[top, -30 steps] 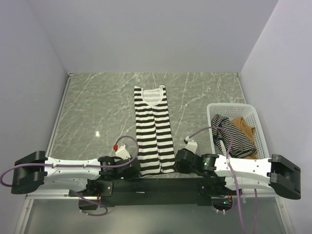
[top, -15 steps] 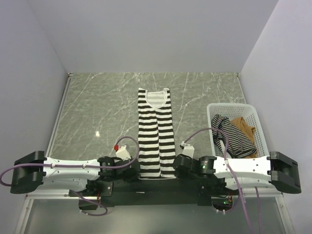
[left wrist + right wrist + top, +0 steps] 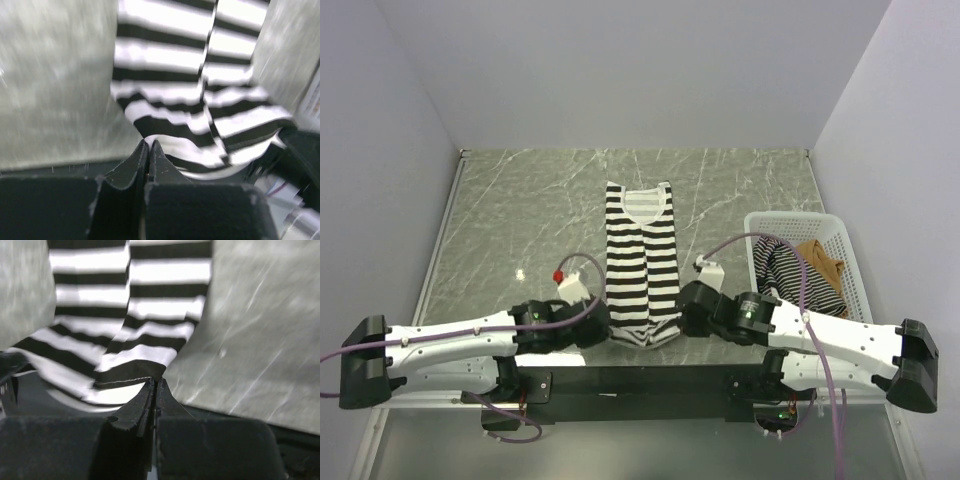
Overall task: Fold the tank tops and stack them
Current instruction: Fold the tank top
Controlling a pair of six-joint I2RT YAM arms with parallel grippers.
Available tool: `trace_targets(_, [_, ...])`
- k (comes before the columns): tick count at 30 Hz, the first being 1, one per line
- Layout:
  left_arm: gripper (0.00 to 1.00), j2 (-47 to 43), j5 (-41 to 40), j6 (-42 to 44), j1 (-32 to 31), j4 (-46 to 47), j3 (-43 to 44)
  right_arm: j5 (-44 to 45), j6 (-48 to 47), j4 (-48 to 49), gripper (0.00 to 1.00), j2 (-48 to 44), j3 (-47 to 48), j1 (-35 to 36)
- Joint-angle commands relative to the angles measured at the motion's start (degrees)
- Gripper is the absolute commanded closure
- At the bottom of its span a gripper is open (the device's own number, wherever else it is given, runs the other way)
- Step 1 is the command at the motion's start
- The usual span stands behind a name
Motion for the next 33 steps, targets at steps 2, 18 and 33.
trace_targets(2, [0.99, 0.6, -0.9, 11.2, 8.3, 2.1, 4.1, 0.9, -8.3, 2.7, 1.00, 2.7, 4.8, -6.0])
trace_targets(18, [0.99, 25.5, 10.3, 32.7, 35.6, 16.2, 25.3, -10.4, -25.6, 14.7, 1.00, 25.3, 22.1, -29.9])
trace_targets(33, [0.34, 41.6, 15.4, 35.3, 45.9, 27.7, 31.8, -16.7, -32.8, 17.4, 0.42, 45.1, 38.6, -41.3])
